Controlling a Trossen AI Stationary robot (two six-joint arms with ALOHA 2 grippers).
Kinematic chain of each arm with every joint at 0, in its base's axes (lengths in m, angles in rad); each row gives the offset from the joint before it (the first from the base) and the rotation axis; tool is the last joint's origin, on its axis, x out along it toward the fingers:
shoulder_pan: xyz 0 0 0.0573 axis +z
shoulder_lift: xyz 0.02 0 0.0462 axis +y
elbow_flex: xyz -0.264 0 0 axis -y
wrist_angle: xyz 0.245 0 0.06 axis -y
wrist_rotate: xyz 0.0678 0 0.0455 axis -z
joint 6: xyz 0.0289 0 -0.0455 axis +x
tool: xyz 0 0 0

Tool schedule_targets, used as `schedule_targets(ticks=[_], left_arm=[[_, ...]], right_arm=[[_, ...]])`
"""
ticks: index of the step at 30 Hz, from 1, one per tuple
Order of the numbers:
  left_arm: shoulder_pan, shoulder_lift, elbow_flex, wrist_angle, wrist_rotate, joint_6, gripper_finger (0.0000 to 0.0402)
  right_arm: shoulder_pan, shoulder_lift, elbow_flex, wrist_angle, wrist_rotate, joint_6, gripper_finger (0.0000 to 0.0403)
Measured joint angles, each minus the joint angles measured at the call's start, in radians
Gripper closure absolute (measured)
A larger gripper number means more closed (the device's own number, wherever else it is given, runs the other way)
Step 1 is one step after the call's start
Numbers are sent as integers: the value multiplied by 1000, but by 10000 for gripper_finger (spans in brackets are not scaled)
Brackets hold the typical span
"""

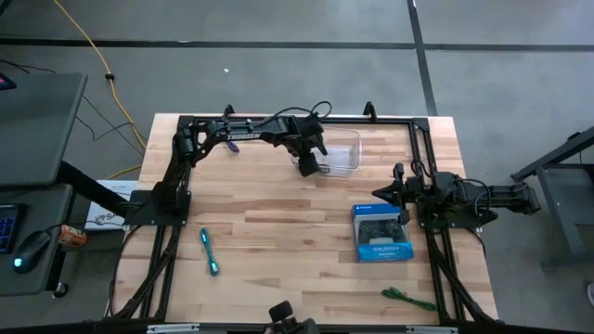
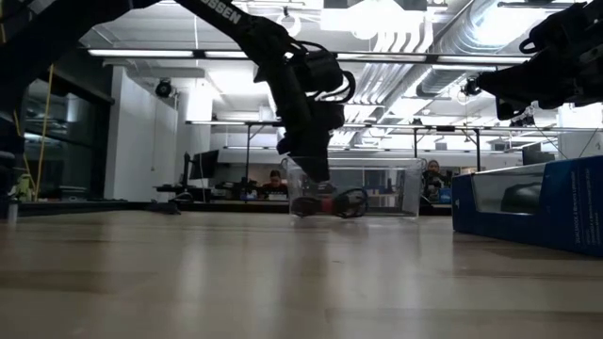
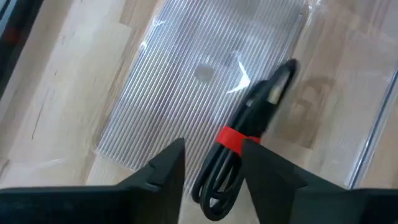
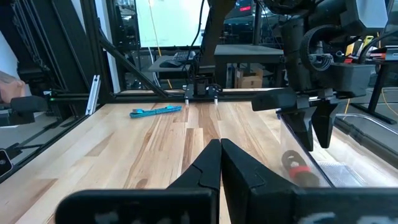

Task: Pick and place USB-C Cables
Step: Put the green charger cable into the bin

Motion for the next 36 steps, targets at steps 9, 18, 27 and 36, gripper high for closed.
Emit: schedule_targets(ticks=[9,18,27,36], left_arm=[[1,0,0,39,-13,-18,200],[12,-42,151,-72,-55,-26,201],[-52,-316,140,-30,-50,-17,202],[-180,-734,-416,419,-44,9,203]], right_arm=[[0,0,0,0,0,0,402],[0,-1,0,0,-1,0,402],[0,16,0,0,0,0,402],[0,17,0,0,0,0,402]])
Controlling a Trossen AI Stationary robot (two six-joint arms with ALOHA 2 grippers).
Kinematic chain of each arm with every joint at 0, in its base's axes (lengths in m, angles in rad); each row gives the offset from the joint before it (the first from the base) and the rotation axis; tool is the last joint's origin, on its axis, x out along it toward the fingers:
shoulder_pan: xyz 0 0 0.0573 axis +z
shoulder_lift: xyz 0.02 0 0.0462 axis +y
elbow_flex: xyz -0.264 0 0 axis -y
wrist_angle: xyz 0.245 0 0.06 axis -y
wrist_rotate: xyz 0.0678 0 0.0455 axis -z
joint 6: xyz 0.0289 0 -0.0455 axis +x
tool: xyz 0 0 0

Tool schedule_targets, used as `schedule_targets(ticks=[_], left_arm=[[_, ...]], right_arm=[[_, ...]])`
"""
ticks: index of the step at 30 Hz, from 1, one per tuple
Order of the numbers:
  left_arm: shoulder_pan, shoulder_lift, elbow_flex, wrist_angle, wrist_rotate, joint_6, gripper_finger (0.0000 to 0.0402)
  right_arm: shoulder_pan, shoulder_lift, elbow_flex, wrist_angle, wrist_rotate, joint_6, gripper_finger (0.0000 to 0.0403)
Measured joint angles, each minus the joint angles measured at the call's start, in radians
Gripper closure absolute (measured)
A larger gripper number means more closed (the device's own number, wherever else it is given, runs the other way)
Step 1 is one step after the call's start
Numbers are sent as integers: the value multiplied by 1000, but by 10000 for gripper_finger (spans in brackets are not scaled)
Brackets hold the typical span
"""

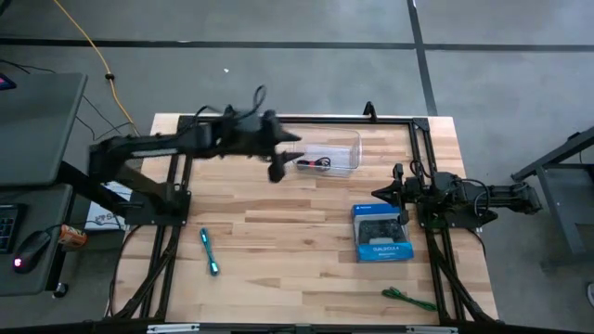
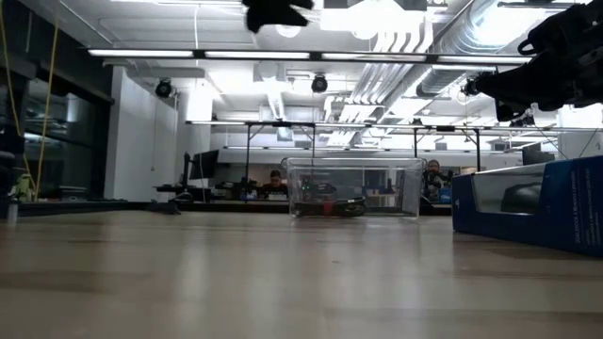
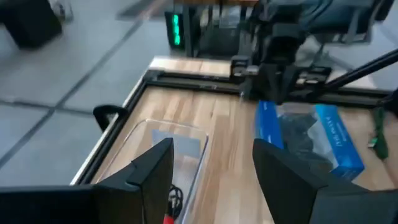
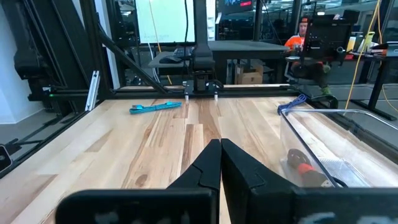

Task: Pick and place USB-C Cables
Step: Put the green charger cable into the bin

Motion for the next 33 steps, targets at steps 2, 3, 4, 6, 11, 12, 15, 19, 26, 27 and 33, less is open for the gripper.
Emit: schedule_targets(ticks=[2,3,4,6,11,12,15,19,26,27,33], left_arm=[[-20,-99,-171,118,-3,0,203],[-32,-145,-254,177,-3,5,203],[-43,-188,-335,244,7,15,203],[-66,-263,-490,385,38,20,203],[-103,-377,-789,781,46,1,203],[-107,-389,-830,843,46,0,203],[-116,-411,-915,981,51,0,203],[-126,-416,-962,1046,48,-1,203],[-135,-416,-964,1028,49,-2,203],[-135,-416,-964,1028,48,-2,203],[-135,-416,-964,1031,49,-1,203]], right_arm=[[0,0,0,0,0,0,402],[0,0,0,0,0,0,402],[0,0,0,0,0,0,402],[0,0,0,0,0,0,402],[0,1,0,0,0,0,402],[0,1,0,0,0,0,402],[0,1,0,0,0,0,402],[0,1,0,0,0,0,402],[0,1,0,0,0,0,402],[0,1,0,0,0,0,402],[0,1,0,0,0,0,402]])
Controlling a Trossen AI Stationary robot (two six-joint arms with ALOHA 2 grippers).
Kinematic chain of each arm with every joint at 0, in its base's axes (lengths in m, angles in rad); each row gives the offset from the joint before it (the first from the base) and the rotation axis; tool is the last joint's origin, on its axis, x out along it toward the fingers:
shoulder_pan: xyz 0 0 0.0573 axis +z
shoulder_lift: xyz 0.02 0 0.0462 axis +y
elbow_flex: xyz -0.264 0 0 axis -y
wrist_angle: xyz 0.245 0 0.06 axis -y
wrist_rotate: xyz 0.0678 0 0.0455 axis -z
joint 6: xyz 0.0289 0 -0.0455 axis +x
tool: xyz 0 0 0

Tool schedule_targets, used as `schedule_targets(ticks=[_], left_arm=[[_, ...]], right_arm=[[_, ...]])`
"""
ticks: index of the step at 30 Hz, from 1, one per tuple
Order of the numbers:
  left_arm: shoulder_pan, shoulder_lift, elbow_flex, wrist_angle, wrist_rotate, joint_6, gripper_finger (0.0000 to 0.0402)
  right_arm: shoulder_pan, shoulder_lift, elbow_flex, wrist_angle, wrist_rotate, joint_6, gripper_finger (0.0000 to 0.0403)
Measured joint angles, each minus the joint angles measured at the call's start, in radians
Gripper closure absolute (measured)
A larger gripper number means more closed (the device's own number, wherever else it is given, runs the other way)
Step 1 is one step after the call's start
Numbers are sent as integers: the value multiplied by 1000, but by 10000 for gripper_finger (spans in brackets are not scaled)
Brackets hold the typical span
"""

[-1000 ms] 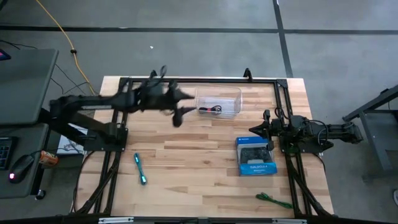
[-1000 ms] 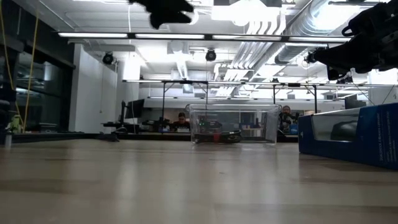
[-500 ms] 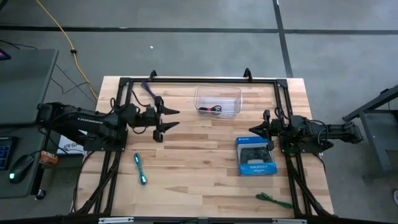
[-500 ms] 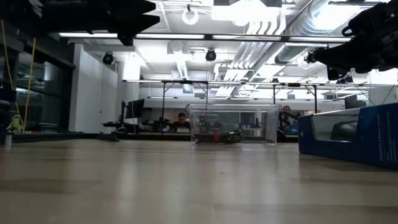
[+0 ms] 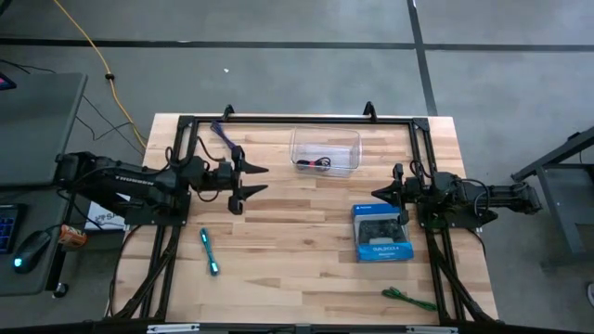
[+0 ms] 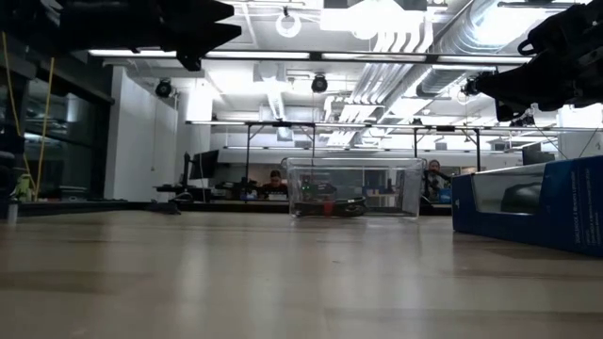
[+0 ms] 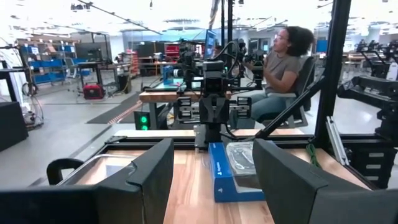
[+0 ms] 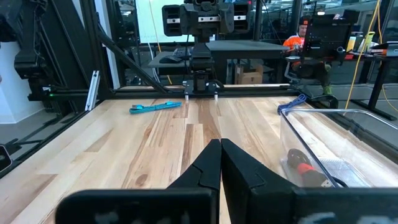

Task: Pick and place USB-C Cables
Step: Put the green charger cable into the bin

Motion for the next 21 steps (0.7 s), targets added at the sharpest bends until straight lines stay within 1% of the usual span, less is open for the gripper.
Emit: schedule_targets(ticks=[21], left_arm=[[0,1,0,1,-1,0,203]], right_arm=[[0,0,0,11,7,-33,402]])
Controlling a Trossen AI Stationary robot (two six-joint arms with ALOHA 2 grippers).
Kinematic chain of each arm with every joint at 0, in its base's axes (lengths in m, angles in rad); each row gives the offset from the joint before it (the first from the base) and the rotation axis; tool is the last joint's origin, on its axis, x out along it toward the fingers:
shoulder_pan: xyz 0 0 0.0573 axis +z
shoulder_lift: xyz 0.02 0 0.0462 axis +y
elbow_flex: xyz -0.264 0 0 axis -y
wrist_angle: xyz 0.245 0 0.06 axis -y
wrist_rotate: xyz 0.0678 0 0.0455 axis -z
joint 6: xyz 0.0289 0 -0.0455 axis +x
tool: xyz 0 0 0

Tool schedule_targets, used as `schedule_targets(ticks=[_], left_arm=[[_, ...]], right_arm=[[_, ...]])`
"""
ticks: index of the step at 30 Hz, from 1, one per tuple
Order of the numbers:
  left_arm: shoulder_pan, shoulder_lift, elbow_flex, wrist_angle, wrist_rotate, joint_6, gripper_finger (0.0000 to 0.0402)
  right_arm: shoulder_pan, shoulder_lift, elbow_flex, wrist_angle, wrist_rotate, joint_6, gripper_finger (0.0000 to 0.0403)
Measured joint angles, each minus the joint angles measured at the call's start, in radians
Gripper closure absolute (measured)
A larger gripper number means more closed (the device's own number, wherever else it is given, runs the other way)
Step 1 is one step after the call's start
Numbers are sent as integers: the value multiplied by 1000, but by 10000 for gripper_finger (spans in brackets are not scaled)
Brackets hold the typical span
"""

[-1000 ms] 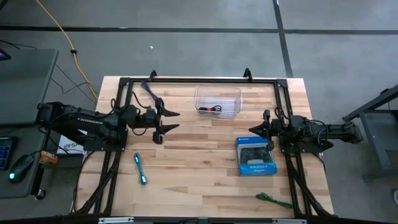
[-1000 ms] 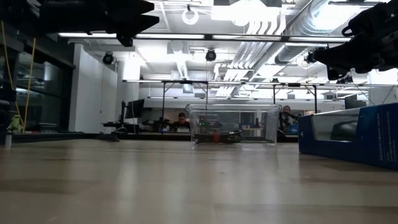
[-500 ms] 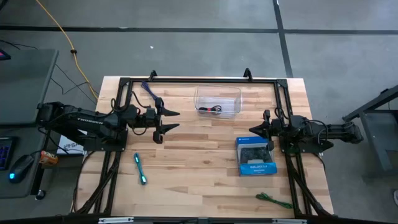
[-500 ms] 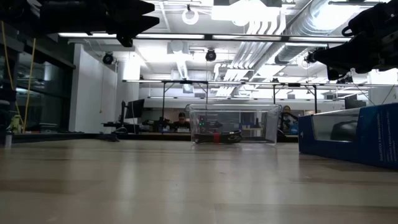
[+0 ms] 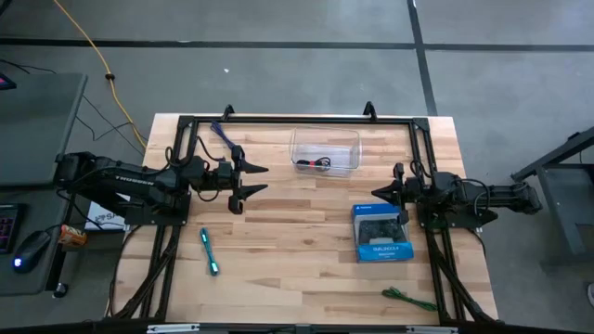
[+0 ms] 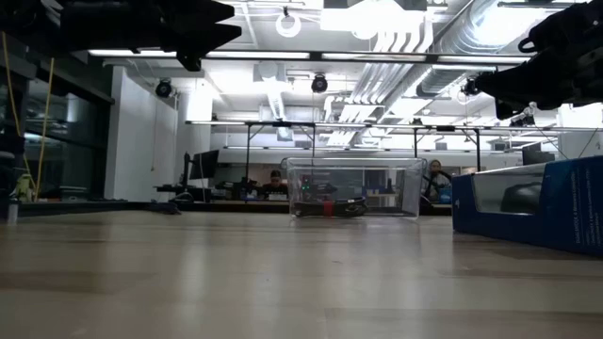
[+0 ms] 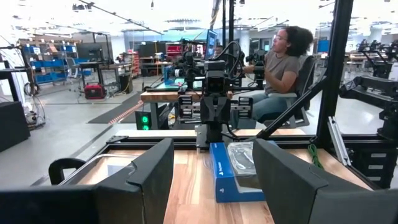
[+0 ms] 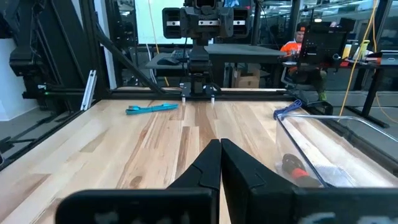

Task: Pick and place USB-C Cables
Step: Put the green charger cable into the bin

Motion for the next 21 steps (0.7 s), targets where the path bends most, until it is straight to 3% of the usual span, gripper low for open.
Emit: schedule_targets(ticks=[6,15,21], left_arm=[[0,0,0,0,-2,0,203],[0,0,0,7,-11,0,203],[0,0,0,8,-11,0,203]], right_arm=[[0,0,0,60,0,98,402],[1,33,0,433,5,147,400],[34,192,46,498,32,191,341]])
